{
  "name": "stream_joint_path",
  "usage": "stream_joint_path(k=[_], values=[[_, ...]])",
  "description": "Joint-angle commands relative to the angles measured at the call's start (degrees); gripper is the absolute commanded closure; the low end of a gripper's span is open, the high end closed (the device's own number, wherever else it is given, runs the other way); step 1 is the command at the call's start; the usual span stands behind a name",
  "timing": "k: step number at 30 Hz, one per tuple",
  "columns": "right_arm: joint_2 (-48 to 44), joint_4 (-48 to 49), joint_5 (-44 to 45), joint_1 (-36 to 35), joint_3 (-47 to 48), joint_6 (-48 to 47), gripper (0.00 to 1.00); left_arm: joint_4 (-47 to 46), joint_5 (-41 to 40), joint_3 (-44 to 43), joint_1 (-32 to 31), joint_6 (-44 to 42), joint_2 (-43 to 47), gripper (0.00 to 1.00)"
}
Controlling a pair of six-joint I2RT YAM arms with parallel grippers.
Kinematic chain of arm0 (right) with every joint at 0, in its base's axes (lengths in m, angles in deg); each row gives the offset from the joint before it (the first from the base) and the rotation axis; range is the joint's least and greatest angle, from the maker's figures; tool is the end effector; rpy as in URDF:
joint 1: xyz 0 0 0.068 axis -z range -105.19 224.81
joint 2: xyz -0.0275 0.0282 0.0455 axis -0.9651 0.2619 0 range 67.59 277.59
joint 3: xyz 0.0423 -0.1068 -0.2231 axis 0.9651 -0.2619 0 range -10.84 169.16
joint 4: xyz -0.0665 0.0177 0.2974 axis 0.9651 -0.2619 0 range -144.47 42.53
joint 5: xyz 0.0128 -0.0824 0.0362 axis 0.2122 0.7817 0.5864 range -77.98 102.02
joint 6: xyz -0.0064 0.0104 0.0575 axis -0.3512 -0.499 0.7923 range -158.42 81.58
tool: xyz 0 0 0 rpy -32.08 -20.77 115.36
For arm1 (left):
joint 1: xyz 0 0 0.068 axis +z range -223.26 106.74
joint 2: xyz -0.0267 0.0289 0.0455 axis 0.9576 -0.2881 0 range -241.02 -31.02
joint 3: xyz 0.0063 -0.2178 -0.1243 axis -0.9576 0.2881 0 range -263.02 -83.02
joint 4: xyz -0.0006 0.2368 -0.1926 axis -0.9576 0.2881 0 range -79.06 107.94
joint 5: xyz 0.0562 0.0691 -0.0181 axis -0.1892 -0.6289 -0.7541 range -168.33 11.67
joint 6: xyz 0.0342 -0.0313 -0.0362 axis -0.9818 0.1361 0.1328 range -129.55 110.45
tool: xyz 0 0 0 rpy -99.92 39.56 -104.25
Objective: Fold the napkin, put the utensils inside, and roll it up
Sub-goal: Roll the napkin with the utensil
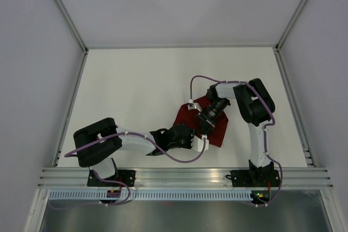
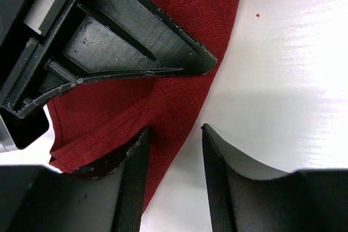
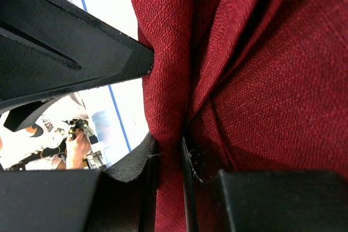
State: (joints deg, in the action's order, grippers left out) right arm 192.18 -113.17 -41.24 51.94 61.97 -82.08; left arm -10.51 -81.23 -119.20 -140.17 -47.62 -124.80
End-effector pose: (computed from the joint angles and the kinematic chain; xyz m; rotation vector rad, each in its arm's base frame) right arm 0.2985 0.1631 0.0322 1.1252 -2.2787 -1.3554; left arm 0.1340 -0.3089 0.0716 1.7355 1.3680 -0.2255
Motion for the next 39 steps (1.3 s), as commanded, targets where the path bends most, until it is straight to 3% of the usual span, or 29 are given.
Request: stream_joint_path(k=[1, 15, 31, 34, 38, 39], values=[[3.90, 10.58, 17.22, -0.51, -1.54, -4.51, 0.87, -4.45, 2.63, -0.65, 0.21, -1.75, -2.46, 0.53], [4.08, 10.49, 17.39, -0.51, -1.36, -4.15, 0.87, -7.64, -0.97, 0.94, -1.11, -6.41, -0.53, 0.48], [3.81, 10.50, 17.57, -0.42, -1.62, -4.15, 0.88, -2.99, 2.63, -3.45, -0.15, -6.67, -6.33, 0.48], [3.73, 10.50, 17.57, -0.33, -1.71, -3.98, 0.88, 0.79, 5.26, -5.03, 0.21, -6.15, -7.56, 0.52], [3.29, 10.76, 17.66, -0.07, -1.89, -4.15, 0.88, 3.96, 7.55, -6.26, 0.29, -4.57, -8.44, 0.75], [3.11, 10.93, 17.66, 0.19, -1.98, -4.07, 0.88, 5.88, 8.08, -6.62, 0.29, -4.39, -8.61, 0.86]])
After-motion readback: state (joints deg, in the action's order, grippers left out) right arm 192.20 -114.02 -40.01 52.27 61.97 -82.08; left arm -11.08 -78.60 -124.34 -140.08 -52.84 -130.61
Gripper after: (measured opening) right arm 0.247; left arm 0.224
